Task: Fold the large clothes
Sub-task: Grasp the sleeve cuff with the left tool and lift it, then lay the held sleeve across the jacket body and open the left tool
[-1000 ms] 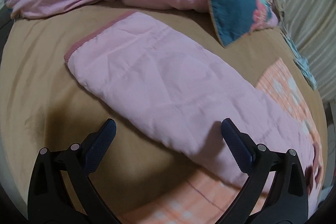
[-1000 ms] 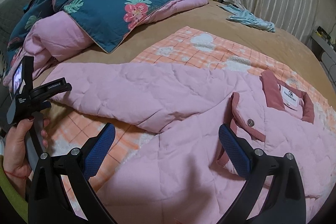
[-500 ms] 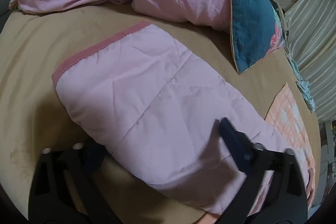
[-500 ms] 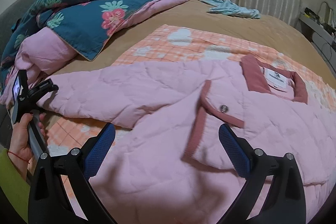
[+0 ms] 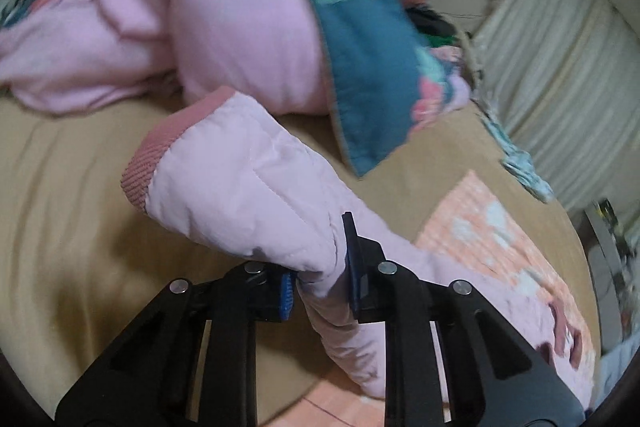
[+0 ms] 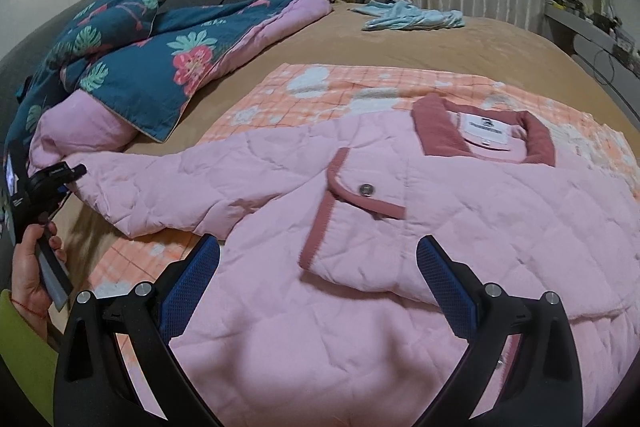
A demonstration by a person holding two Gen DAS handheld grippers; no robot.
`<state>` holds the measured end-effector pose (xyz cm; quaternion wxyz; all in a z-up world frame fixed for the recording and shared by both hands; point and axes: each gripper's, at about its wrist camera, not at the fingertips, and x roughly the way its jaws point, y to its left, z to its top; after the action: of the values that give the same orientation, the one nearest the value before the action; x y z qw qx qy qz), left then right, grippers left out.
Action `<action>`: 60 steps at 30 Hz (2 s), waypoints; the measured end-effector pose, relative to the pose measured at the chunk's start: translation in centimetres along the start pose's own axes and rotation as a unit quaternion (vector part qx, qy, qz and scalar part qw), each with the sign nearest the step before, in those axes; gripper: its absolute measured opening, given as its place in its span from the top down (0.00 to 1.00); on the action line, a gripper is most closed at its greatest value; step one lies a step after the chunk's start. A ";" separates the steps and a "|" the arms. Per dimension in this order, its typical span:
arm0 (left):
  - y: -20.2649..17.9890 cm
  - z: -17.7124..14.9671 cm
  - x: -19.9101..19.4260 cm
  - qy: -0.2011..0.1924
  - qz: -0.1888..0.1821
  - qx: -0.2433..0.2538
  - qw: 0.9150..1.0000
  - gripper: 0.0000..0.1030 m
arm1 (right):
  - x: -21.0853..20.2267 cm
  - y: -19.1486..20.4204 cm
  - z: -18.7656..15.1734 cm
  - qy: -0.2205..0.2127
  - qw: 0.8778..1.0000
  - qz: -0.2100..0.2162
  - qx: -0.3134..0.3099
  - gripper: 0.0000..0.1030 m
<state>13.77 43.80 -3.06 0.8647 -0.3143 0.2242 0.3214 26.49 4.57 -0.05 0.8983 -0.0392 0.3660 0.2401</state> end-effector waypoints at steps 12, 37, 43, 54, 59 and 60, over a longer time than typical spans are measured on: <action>-8.4 -1.2 -6.4 -0.014 -0.083 0.079 0.993 0.89 | -5.9 -4.0 -2.0 -0.021 0.999 -0.044 0.022 0.05; -25.6 -4.4 -17.8 -0.046 -0.190 0.229 0.954 0.90 | -17.5 -13.1 -6.5 -0.087 0.988 -0.054 0.112 0.05; -29.2 -6.4 -19.2 -0.044 -0.212 0.260 0.941 0.90 | -18.9 -14.6 -7.1 -0.097 0.985 -0.066 0.123 0.05; -34.0 -11.2 -19.9 -0.025 -0.242 0.314 0.918 0.90 | -20.3 -18.0 -9.0 -0.106 0.979 -0.092 0.151 0.05; -35.7 -13.9 -20.0 -0.010 -0.263 0.336 0.904 0.90 | -20.6 -19.3 -9.8 -0.103 0.975 -0.107 0.167 0.05; -36.1 -14.6 -19.9 -0.005 -0.266 0.340 0.902 0.90 | -20.6 -19.6 -10.0 -0.102 0.974 -0.110 0.171 0.05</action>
<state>22.40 4.04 12.89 0.9734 -0.0477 0.2236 -0.0151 16.38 -23.46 4.52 0.9452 0.1001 0.3012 0.0768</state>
